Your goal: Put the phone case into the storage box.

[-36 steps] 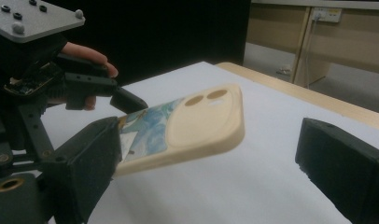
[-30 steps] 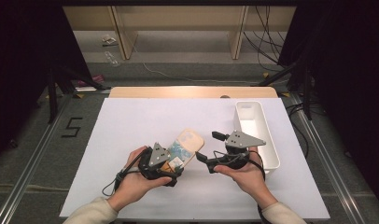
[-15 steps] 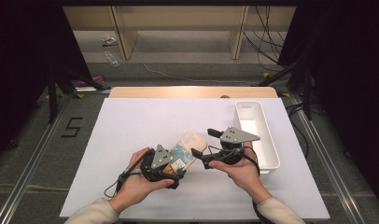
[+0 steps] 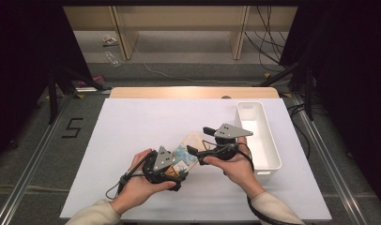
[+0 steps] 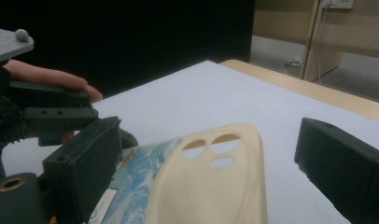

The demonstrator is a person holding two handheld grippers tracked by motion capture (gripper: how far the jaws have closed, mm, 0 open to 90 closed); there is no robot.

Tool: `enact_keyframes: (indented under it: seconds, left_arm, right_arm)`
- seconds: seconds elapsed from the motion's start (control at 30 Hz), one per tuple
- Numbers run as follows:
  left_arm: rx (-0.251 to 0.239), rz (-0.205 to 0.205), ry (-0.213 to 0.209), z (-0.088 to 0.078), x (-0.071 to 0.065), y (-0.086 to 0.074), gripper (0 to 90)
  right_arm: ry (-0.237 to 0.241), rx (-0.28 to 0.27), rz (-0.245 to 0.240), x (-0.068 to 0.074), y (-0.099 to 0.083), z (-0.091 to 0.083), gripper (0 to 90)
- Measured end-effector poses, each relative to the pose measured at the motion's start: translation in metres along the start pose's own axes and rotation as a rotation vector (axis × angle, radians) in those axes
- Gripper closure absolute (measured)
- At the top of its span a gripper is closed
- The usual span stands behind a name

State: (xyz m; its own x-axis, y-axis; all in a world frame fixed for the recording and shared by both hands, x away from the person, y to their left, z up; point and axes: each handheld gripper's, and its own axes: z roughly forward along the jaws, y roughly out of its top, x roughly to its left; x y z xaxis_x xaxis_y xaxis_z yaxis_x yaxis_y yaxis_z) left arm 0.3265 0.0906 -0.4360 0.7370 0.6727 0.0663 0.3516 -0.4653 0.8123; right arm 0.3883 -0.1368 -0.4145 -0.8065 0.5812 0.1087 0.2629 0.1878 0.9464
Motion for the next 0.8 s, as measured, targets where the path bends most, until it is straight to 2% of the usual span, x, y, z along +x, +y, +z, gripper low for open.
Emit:
enact_keyframes:
  seconds: [0.8]
  left_arm:
    - [-0.003,0.006,-0.002,0.000,-0.001,0.001,11.3]
  right_arm:
    - [0.006,0.043,0.061,-0.009,-0.002,0.017,11.4]
